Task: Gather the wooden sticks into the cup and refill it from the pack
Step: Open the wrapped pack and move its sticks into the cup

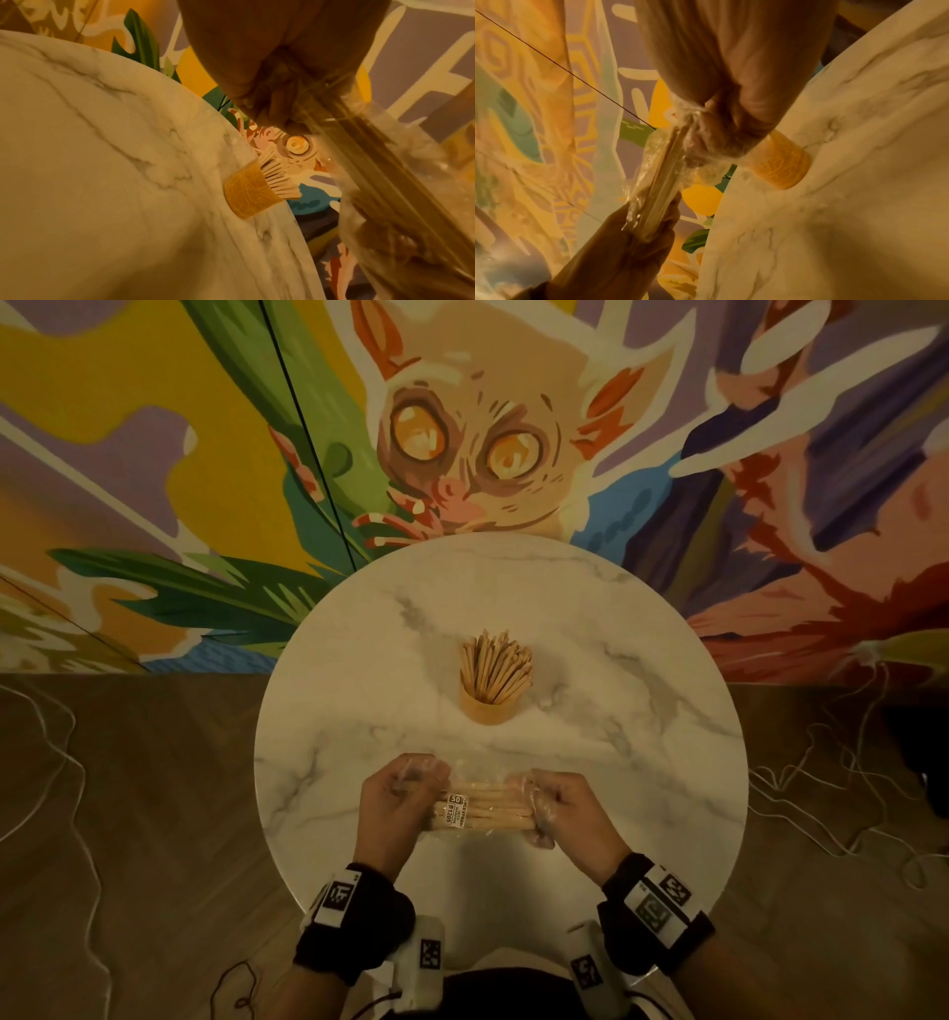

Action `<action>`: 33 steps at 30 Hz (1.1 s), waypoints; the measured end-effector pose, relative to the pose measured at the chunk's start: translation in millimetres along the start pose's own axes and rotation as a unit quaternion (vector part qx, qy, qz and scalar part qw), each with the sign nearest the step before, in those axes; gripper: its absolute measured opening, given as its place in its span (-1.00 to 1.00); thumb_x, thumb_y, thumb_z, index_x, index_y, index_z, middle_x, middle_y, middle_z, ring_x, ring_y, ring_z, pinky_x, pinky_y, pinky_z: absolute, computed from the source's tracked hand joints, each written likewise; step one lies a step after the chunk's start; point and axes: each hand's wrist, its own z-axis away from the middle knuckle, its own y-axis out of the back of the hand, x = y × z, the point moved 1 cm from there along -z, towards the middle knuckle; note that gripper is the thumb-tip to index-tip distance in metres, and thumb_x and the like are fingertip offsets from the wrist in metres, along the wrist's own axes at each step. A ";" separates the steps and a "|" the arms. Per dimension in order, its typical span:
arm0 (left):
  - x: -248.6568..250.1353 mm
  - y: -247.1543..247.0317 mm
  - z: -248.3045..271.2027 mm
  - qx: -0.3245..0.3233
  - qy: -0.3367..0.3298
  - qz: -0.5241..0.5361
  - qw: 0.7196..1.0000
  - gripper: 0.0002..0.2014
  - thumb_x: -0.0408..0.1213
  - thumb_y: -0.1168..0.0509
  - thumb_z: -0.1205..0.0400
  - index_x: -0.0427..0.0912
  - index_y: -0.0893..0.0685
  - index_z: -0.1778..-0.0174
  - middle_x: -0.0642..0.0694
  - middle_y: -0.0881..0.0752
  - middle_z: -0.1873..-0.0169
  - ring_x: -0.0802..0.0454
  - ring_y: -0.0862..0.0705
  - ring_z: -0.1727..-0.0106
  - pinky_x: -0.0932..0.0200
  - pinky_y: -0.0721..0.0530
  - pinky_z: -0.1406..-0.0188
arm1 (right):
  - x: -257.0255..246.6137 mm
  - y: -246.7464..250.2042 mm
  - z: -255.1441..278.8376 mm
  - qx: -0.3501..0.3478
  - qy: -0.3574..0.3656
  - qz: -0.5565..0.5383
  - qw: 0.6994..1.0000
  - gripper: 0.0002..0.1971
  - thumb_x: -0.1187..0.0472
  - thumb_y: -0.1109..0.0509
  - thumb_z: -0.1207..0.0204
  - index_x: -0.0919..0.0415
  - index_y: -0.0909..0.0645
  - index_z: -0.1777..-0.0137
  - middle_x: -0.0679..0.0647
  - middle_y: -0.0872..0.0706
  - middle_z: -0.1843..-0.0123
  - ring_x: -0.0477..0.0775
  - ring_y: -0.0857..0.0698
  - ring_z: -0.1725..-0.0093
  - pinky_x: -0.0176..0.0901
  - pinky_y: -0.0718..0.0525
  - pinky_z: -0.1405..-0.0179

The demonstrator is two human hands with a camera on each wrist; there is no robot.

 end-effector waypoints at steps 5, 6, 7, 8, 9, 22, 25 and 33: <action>-7.9 11.6 -3.6 0.024 0.039 0.035 0.998 -0.88 -0.45 -0.38 -0.57 -0.47 -0.72 0.14 0.01 -0.75 0.48 0.12 -0.70 0.45 0.35 -0.56 0.56 | -13.7 16.2 -2.7 0.036 0.034 -0.059 0.997 -0.87 0.55 -0.34 -0.53 0.52 -0.72 0.16 0.30 -0.69 0.44 0.00 -0.54 0.65 -0.31 -0.43 0.69; -9.3 12.4 -3.1 0.026 0.045 0.035 0.998 -0.87 -0.45 -0.37 -0.58 -0.50 -0.71 0.12 0.01 -0.75 0.49 0.14 -0.69 0.48 0.38 -0.52 0.61 | -15.7 18.1 -3.2 0.041 0.036 -0.049 0.997 -0.90 0.54 -0.36 -0.52 0.57 -0.71 0.12 0.19 -0.73 0.47 -0.02 -0.58 0.65 -0.29 -0.49 0.68; -10.1 12.2 -2.6 0.026 0.049 0.037 0.998 -0.86 -0.45 -0.37 -0.58 -0.51 -0.71 0.10 0.00 -0.75 0.50 0.16 -0.67 0.51 0.39 -0.48 0.65 | -16.1 19.2 -4.5 0.041 0.037 -0.041 0.998 -0.91 0.53 -0.38 -0.51 0.56 -0.71 0.11 0.10 -0.74 0.48 -0.03 -0.61 0.63 -0.28 -0.54 0.66; -10.1 11.3 -2.1 0.026 0.052 0.039 0.998 -0.86 -0.46 -0.36 -0.59 -0.52 -0.70 0.10 0.00 -0.73 0.52 0.18 -0.64 0.54 0.39 -0.46 0.67 | -17.1 19.5 -5.2 0.030 0.039 -0.024 0.999 -0.93 0.52 -0.41 -0.50 0.51 -0.73 0.13 0.06 -0.75 0.48 -0.03 -0.63 0.59 -0.28 -0.59 0.63; -10.4 9.9 -1.7 0.023 0.052 0.040 0.998 -0.86 -0.46 -0.36 -0.59 -0.53 -0.70 0.11 0.01 -0.71 0.53 0.19 -0.61 0.57 0.38 -0.43 0.68 | -17.3 18.6 -6.1 0.008 0.038 0.005 0.999 -0.93 0.47 -0.44 -0.50 0.41 -0.76 0.16 0.07 -0.74 0.46 -0.01 -0.64 0.55 -0.28 -0.61 0.58; -20.8 41.4 -10.6 0.062 0.050 0.079 0.994 -0.94 -0.41 -0.40 -0.57 -0.25 -0.77 0.19 -0.05 -0.74 0.44 0.05 -0.63 0.45 0.28 -0.52 0.52 | -49.8 39.0 -14.8 -0.014 0.053 0.054 0.997 -0.83 0.39 -0.41 -0.55 0.55 -0.76 0.06 0.15 -0.72 0.49 -0.06 -0.56 0.59 -0.28 -0.49 0.61; -28.7 52.1 -15.0 0.063 0.073 0.094 0.991 -0.90 -0.33 -0.40 -0.56 -0.14 -0.81 0.23 -0.07 -0.70 0.46 -0.02 -0.57 0.43 0.19 -0.45 0.47 | -66.3 53.0 -23.9 -0.030 0.050 0.083 0.995 -0.83 0.44 -0.41 -0.54 0.58 -0.74 0.02 0.10 -0.74 0.50 -0.11 -0.55 0.62 -0.34 -0.49 0.64; -44.8 62.7 -16.7 0.094 0.169 0.199 0.961 -0.82 -0.42 -0.19 -0.69 -0.24 -0.68 0.13 -0.10 -0.75 0.37 0.16 -0.73 0.42 0.35 -0.68 0.49 | -110.8 89.1 -51.5 -0.067 0.022 0.125 0.990 -0.86 0.39 -0.39 -0.56 0.39 -0.78 0.15 0.09 -0.70 0.52 -0.07 -0.49 0.60 -0.34 -0.43 0.63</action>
